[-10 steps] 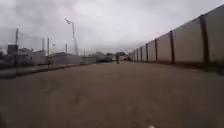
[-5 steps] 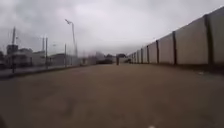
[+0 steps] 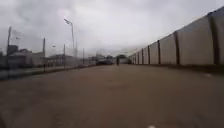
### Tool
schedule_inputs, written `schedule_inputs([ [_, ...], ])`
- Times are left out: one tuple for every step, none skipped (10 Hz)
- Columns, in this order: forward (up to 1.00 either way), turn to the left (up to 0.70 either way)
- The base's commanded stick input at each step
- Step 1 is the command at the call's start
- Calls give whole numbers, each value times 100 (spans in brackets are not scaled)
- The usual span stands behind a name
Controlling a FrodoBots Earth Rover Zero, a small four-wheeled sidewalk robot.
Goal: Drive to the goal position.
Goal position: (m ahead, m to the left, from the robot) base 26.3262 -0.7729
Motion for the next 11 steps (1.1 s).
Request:
schedule_inputs([
  [70, 0],
  [70, 0],
  [70, 0],
  [70, 0],
  [70, 0],
  [70, 0],
  [70, 0],
  [70, 0],
  [70, 0],
  [70, 0],
  [70, 0],
])
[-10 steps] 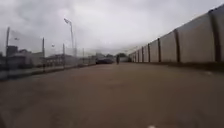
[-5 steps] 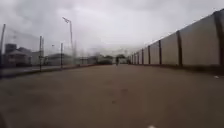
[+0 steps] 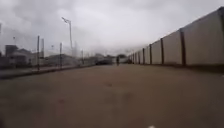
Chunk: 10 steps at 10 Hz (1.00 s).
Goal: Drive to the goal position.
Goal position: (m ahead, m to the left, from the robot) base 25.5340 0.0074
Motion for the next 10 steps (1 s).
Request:
schedule_inputs([
  [70, 0],
  [70, 0],
  [70, 0],
  [70, 0],
  [70, 0],
  [70, 0],
  [70, 0],
  [70, -1],
  [70, -6],
  [70, -26],
])
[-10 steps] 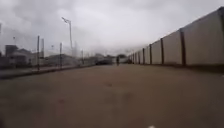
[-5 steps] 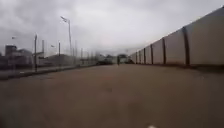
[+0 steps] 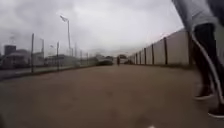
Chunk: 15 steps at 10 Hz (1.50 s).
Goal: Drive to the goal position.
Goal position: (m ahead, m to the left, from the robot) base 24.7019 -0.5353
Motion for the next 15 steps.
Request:
schedule_inputs([
  [70, 0],
  [70, 0],
  [70, 0],
  [70, 0],
  [70, 0],
  [70, 0],
  [70, 0],
  [70, 0],
  [70, 0],
  [70, 0],
  [70, 0],
  [70, 0],
  [70, 0],
  [70, 0],
  [70, 0],
])
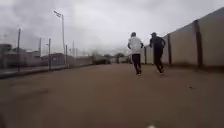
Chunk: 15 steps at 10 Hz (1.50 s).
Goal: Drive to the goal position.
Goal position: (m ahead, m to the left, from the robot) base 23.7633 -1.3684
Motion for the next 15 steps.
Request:
schedule_inputs([
  [70, 0],
  [70, 0],
  [70, 0],
  [70, 0],
  [70, 0],
  [70, 0],
  [70, 0],
  [70, 0],
  [70, 0],
  [70, 0],
  [70, 0],
  [70, 0],
  [70, 0],
  [70, 0],
  [70, 0],
])
